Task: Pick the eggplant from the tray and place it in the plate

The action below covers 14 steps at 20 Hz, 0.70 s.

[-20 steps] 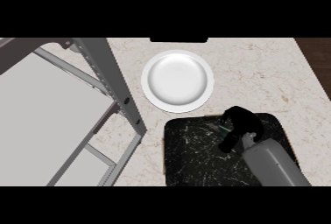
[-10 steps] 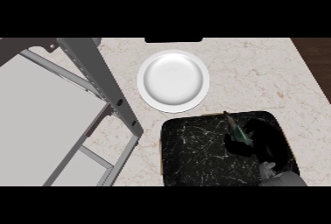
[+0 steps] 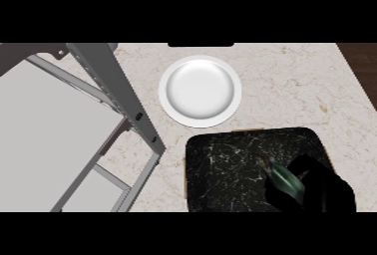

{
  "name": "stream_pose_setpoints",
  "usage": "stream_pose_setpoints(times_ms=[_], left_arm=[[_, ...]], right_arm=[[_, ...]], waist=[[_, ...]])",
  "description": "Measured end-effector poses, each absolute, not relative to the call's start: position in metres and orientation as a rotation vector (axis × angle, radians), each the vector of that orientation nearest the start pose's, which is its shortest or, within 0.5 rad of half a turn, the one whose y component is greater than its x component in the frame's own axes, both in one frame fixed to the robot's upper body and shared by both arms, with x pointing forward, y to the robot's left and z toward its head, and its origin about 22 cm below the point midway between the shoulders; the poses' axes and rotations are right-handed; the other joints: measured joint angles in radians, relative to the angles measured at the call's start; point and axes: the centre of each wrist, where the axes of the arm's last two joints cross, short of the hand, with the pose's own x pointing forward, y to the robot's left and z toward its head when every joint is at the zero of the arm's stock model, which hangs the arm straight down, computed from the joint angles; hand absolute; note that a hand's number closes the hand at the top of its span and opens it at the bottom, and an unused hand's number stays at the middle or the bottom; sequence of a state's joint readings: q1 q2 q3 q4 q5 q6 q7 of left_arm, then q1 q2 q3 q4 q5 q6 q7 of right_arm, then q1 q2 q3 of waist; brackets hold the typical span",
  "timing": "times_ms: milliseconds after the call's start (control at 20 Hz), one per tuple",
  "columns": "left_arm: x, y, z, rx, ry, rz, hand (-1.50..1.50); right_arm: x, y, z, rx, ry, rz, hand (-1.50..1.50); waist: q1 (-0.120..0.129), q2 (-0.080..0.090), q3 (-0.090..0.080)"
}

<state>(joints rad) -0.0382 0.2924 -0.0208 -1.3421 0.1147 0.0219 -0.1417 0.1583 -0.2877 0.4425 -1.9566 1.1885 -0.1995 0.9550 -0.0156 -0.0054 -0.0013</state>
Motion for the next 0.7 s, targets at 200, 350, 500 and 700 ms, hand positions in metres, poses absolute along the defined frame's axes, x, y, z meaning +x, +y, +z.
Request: stream_pose_setpoints(times_ms=[200,350,500,700], left_arm=[[0.250,0.304,-0.021,0.160,-1.518,-0.138,0.00],[0.254,0.306,-0.017,0.160,-1.517,-0.137,0.00],[0.252,0.304,-0.020,0.156,-1.516,-0.142,0.00],[0.257,0.304,-0.019,0.154,-1.520,-0.139,0.00]], right_arm=[[0.174,-0.175,0.079,-1.314,-1.169,0.480,1.50],[0.172,-0.161,0.099,-1.380,-1.250,0.447,1.50],[0.174,-0.151,0.115,-1.406,-1.304,0.429,1.50],[0.196,-0.133,0.133,-1.387,-1.356,0.407,1.50]], waist=[[0.008,0.002,0.000],[0.011,0.002,0.000],[0.014,0.003,0.001],[0.018,0.005,0.001]])
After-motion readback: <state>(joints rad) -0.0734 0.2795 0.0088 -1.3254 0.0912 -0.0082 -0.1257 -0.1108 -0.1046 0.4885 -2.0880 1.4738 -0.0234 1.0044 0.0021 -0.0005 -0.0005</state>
